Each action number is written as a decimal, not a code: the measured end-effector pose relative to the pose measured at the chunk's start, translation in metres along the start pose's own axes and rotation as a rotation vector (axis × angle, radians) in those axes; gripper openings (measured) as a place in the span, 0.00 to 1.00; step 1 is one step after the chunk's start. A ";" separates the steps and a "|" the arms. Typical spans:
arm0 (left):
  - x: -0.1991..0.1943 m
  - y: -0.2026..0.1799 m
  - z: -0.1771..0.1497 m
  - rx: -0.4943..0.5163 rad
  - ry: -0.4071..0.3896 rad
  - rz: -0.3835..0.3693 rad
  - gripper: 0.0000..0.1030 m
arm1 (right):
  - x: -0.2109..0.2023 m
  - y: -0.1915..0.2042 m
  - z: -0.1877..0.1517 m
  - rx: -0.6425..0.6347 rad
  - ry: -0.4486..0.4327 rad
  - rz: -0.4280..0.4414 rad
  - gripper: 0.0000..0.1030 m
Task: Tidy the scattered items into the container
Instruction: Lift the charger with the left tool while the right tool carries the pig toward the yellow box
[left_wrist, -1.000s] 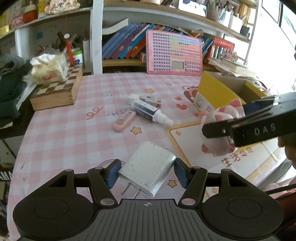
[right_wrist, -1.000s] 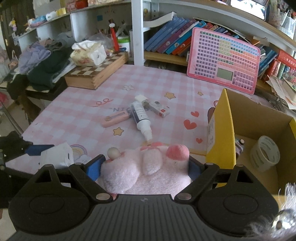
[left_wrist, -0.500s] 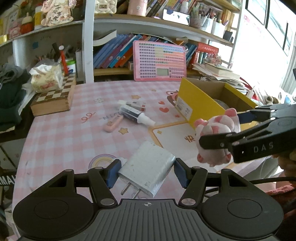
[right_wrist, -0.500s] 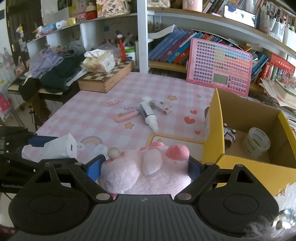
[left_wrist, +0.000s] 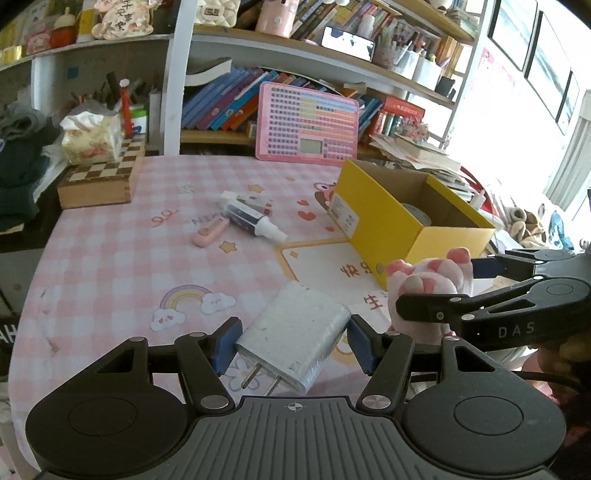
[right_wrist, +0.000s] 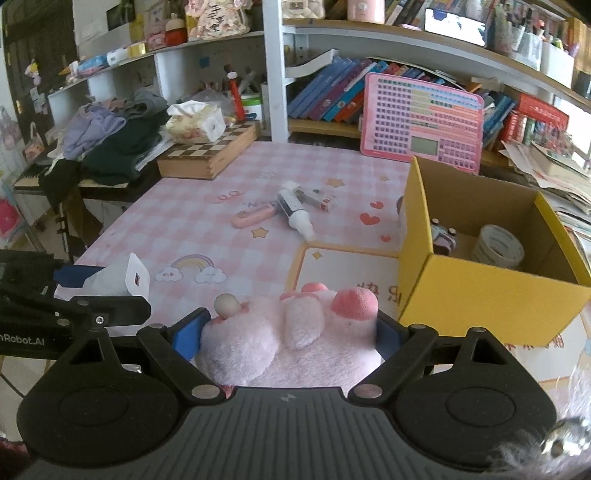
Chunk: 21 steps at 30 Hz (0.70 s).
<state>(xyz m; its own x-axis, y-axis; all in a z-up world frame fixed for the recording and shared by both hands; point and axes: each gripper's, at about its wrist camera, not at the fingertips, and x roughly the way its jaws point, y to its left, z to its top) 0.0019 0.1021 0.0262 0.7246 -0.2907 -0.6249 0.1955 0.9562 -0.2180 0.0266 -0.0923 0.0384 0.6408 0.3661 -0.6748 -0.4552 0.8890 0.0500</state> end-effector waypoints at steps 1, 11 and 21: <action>-0.001 -0.001 -0.001 0.003 0.000 -0.006 0.60 | -0.002 0.000 -0.002 0.003 -0.001 -0.005 0.87; -0.002 -0.016 -0.002 0.050 -0.001 -0.076 0.60 | -0.020 -0.005 -0.019 0.052 -0.005 -0.067 0.87; 0.010 -0.023 -0.002 0.050 0.025 -0.168 0.60 | -0.035 -0.025 -0.032 0.145 0.018 -0.147 0.87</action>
<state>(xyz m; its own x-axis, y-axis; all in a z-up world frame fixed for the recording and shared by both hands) 0.0037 0.0767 0.0236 0.6623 -0.4467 -0.6015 0.3455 0.8945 -0.2839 -0.0043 -0.1361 0.0371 0.6824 0.2258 -0.6953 -0.2632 0.9632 0.0545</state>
